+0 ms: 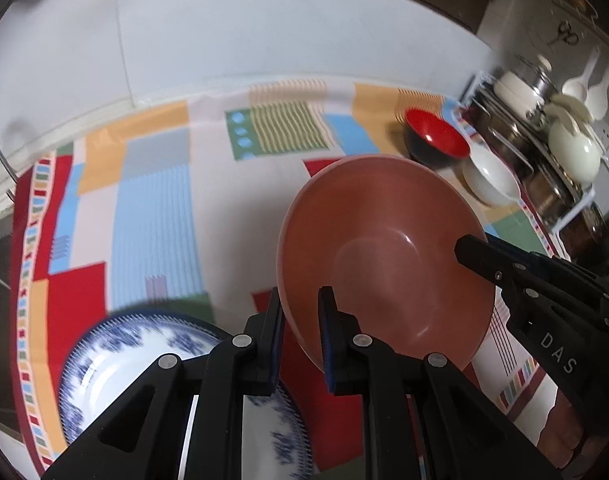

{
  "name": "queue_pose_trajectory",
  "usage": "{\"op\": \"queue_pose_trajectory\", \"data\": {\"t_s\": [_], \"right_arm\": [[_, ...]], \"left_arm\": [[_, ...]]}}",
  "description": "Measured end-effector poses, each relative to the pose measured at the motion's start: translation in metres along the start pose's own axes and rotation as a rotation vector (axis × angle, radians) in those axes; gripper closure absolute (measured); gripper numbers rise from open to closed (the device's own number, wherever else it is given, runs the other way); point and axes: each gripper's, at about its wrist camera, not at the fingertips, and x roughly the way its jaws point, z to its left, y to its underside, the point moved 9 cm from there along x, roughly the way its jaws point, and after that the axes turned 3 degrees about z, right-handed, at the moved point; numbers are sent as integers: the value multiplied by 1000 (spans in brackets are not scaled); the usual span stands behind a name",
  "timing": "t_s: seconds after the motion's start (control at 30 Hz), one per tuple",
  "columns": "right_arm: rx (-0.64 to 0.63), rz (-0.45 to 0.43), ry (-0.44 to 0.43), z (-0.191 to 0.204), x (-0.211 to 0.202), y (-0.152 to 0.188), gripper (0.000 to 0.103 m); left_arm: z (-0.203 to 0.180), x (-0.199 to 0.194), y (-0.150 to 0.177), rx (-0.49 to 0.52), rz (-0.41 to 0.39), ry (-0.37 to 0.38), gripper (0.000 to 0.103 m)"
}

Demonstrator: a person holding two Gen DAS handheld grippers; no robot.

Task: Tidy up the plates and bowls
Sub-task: 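Carry the pink bowl toward the stacked plates with both grippers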

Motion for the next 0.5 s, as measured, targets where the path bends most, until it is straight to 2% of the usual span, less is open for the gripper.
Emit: {"op": "queue_pose_trajectory", "data": {"t_s": [0.5], "right_arm": [[56, 97, 43, -48, 4, 51, 90]], "left_arm": [[-41, 30, 37, 41, 103, 34, 86]]}}
